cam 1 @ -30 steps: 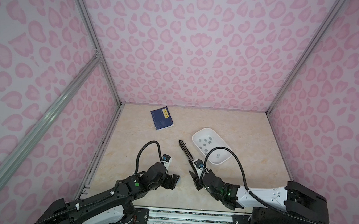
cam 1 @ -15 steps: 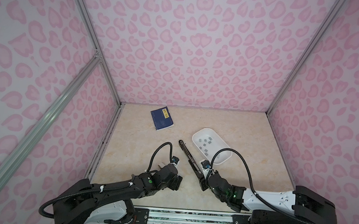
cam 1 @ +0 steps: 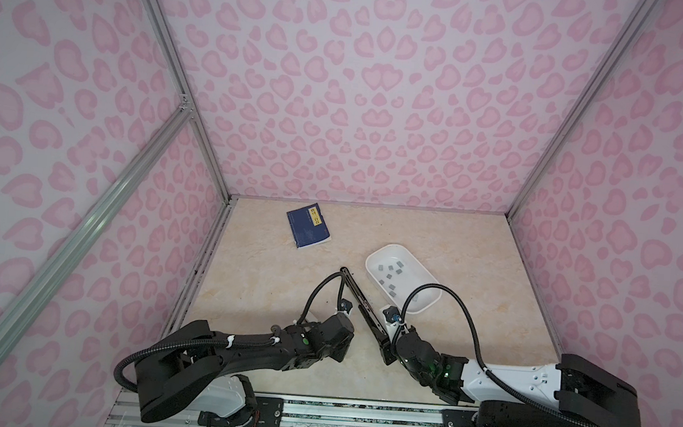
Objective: Load the staples into the stapler
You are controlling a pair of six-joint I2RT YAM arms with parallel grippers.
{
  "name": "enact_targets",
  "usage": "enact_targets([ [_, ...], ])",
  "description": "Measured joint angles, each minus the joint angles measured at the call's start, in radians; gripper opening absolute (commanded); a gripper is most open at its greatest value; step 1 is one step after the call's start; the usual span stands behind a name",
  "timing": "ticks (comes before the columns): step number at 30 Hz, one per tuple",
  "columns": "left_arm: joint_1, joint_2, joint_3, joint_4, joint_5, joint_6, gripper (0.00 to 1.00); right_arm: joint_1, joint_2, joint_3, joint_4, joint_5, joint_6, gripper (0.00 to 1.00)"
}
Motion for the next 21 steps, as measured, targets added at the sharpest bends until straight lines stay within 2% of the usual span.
enact_targets([
  [2,-0.002,0.011,0.009,0.000,-0.005,0.000,0.35,-0.002,-0.004,-0.003,0.001,0.000,0.000,0.45],
  [3,-0.004,0.015,0.013,0.000,-0.009,0.000,0.44,-0.002,-0.005,-0.005,0.002,0.000,0.000,0.45],
  [5,-0.006,0.020,0.017,-0.001,-0.010,0.000,0.49,-0.004,-0.007,-0.009,0.001,0.000,0.003,0.45],
  [12,-0.013,0.005,0.010,-0.004,-0.030,0.000,0.56,-0.005,-0.021,-0.016,0.001,-0.003,0.011,0.45],
  [21,-0.014,-0.037,-0.028,-0.012,-0.036,0.000,0.56,-0.009,-0.024,-0.017,0.002,-0.008,0.015,0.45],
])
